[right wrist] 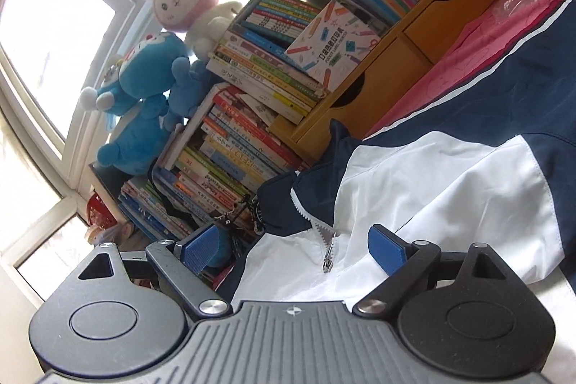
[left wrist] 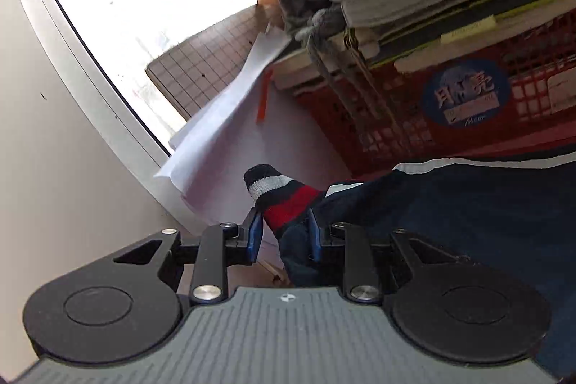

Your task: Fold clothes

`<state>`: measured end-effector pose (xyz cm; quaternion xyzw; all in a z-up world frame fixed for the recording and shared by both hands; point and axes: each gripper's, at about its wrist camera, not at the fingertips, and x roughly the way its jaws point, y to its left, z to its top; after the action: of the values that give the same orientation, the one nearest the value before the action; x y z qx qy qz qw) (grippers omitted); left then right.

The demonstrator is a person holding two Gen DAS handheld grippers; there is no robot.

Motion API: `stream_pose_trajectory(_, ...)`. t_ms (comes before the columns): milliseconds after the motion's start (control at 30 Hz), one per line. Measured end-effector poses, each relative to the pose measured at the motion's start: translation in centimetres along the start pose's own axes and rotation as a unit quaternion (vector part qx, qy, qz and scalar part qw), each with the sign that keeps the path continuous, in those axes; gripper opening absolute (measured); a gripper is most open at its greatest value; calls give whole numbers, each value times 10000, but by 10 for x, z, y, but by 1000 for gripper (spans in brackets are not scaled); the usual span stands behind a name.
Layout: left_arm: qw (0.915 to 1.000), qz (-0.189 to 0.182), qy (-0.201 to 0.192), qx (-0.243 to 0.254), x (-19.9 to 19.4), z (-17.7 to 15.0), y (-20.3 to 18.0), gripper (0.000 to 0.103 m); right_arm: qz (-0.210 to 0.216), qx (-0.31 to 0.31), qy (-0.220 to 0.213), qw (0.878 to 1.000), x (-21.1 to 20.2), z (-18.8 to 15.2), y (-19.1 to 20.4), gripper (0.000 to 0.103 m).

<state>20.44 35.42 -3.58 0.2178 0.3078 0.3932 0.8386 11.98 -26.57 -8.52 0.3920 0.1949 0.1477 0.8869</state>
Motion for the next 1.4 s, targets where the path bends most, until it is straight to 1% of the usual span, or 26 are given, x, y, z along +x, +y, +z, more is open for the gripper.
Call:
stream_pose_trajectory(167, 9988, 69, 396, 282, 26, -28, -21, 25, -53, -319, 172, 9993, 5, -7, 10, 91)
stream_pose_trajectory(300, 9969, 175, 688, 353, 41, -38, -33, 26, -113, -416, 241, 9988, 7, -9, 13, 91)
stream_pose_trajectory(400, 9955, 264, 783, 473, 48, -41, -39, 26, -152, -408, 275, 9987, 9, -10, 13, 91)
stream_pose_trajectory(600, 9946, 372, 864, 441, 57, -40, -44, 26, -158, -417, 311, 9985, 10, -10, 12, 91)
stream_pose_trajectory(667, 9943, 408, 891, 430, 60, -39, -46, 23, -179, -424, 350, 9983, 12, -10, 12, 91)
stream_pose_trajectory(700, 9946, 364, 911, 328, 61, -37, -43, 23, -207, -429, 374, 9982, 13, -11, 12, 91)
stream_pose_trajectory(733, 9954, 178, 938, 4, 59, -33, -33, 27, -228, -432, 395, 9980, 14, -11, 12, 91)
stream_pose_trajectory(767, 9944, -76, 960, -430, 55, -30, -19, 32, -235, -440, 413, 9979, 14, -12, 12, 91)
stream_pose_trajectory(800, 9909, -329, 979, -863, 52, -27, -6, 36, -225, -451, 424, 9978, 14, -12, 13, 91)
stream_pose_trajectory(833, 9849, -582, 996, -1294, 49, -24, 7, 41, -215, -462, 435, 9977, 15, -13, 13, 91)
stream_pose_trajectory(867, 9771, -784, 996, -1707, 45, -21, 20, 43, -203, -470, 445, 9977, 14, -13, 14, 91)
stream_pose_trajectory(900, 9689, -924, 985, -2074, 39, -19, 31, 45, -188, -474, 451, 9977, 14, -13, 14, 92)
stream_pose_trajectory(933, 9593, -1088, 990, -2409, 34, -17, 41, 53, -172, -477, 458, 9977, 14, -14, 14, 92)
stream_pose_trajectory(967, 9489, -1258, 992, -2718, 31, -13, 50, 56, -151, -472, 465, 9977, 14, -14, 14, 92)
stream_pose_trajectory(1000, 9421, -1390, 936, -2904, 26, -7, 56, 56, -123, -444, 468, 9978, 14, -14, 14, 92)
stream_pose_trajectory(1033, 9408, -1446, 795, -2960, 18, -1, 59, 56, -100, -401, 462, 9981, 14, -14, 13, 92)
stream_pose_trajectory(1067, 9419, -1505, 633, -2934, 8, 5, 61, 56, -73, -346, 454, 9983, 13, -13, 12, 92)
stream_pose_trajectory(1133, 9511, -1672, 240, -2586, -19, 19, 57, 56, -30, -214, 421, 9989, 12, -12, 9, 92)
stream_pose_trajectory(1167, 9550, -1839, 48, -2328, -36, 25, 50, 56, -13, -155, 399, 9991, 12, -11, 7, 92)
stream_pose_trajectory(1200, 9570, -2020, -157, -2077, -55, 28, 44, 56, 9, -109, 371, 9993, 11, -10, 6, 92)
stream_pose_trajectory(1233, 9563, -2233, -386, -1849, -78, 26, 37, 58, 38, -80, 353, 9993, 10, -10, 6, 92)
stream_pose_trajectory(1267, 9528, -2472, -612, -1652, -106, 19, 30, 66, 62, -64, 344, 9994, 10, -9, 7, 92)
stream_pose_trajectory(1300, 9473, -2714, -791, -1505, -134, 10, 23, 70, 51, -95, 367, 9993, 9, -8, 9, 92)
stream_pose_trajectory(1333, 9410, -2942, -911, -1400, -158, -1, 17, 73, -30, -205, 417, 9989, 7, -6, 14, 92)
stream_pose_trajectory(1400, 9224, -3524, -984, -1236, -203, -29, 3, 73, -201, -619, 513, 9966, -3, -5, 30, 92)
